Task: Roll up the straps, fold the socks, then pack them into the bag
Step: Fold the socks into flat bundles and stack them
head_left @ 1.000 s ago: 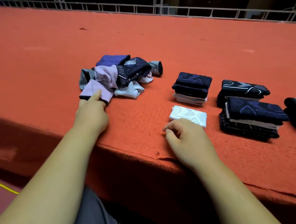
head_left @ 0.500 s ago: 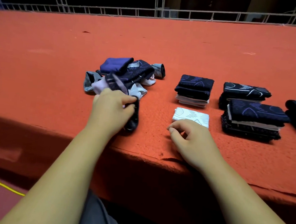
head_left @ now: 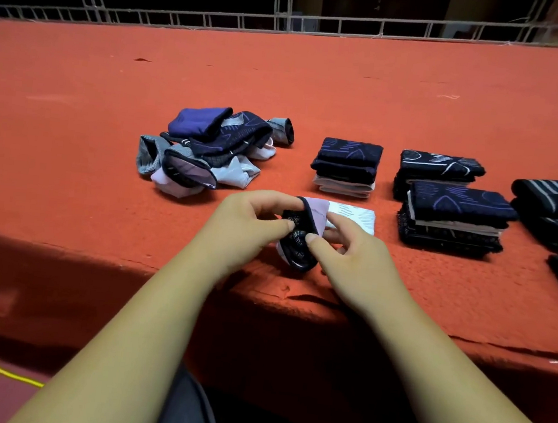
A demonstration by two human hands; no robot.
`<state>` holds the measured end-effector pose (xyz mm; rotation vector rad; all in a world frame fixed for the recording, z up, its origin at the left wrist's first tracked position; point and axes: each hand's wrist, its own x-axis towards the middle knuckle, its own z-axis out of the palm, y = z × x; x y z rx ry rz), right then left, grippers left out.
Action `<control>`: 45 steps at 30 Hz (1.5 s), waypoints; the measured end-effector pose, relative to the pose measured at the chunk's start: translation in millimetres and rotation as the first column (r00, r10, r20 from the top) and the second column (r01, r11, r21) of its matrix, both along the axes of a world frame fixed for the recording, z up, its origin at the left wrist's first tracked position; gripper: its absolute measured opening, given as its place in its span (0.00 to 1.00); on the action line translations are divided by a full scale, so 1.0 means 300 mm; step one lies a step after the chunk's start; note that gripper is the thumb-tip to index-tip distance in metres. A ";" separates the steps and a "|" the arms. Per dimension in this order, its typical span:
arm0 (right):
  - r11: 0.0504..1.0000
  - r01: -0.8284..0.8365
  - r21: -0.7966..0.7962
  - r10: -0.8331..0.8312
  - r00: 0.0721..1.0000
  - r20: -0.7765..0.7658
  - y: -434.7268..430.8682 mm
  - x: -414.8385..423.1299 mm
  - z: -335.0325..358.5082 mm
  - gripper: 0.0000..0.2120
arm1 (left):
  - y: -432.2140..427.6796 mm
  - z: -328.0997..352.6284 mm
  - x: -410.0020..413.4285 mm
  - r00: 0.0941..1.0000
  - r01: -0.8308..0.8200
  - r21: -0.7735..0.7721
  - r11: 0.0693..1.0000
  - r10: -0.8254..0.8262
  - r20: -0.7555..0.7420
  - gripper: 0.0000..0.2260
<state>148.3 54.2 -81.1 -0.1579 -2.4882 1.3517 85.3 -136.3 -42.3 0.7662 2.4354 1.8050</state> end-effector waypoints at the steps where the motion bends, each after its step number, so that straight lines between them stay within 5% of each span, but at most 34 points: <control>1: 1.000 -0.002 -0.026 0.002 1.000 0.008 0.002 -0.003 0.003 0.17 | 0.001 -0.002 -0.005 1.000 0.002 0.006 1.000 -0.002 0.004 0.16; 13: 0.992 -0.057 -0.116 0.064 0.996 0.057 0.027 -0.034 0.001 0.24 | -0.003 -0.043 -0.034 0.999 -0.010 -0.157 0.988 0.017 0.043 0.25; 18: 0.997 -0.074 -0.038 0.077 0.994 0.081 0.021 -0.018 0.028 0.23 | -0.004 -0.042 -0.035 0.996 0.004 -0.027 1.000 -0.001 0.086 0.24; 26: 0.891 -0.159 -0.425 0.196 0.980 0.045 0.075 0.009 0.065 0.20 | 0.034 -0.067 -0.037 0.957 0.074 0.273 0.959 -0.146 0.252 0.21; 35: 0.621 -0.171 -0.765 0.185 0.980 -0.069 0.085 0.001 0.050 0.22 | 0.054 -0.077 -0.058 0.996 0.051 -0.058 0.997 -0.047 0.071 0.23; 38: 0.721 -0.130 -0.681 0.147 0.989 -0.033 0.089 0.003 0.062 0.21 | 0.063 -0.081 -0.064 0.997 0.056 -0.060 0.997 -0.053 0.053 0.16; 45: 0.708 -0.111 -0.698 0.076 0.994 -0.081 0.120 0.003 0.037 0.23 | 0.055 -0.028 -0.032 0.993 0.002 0.088 0.996 -0.012 0.113 0.11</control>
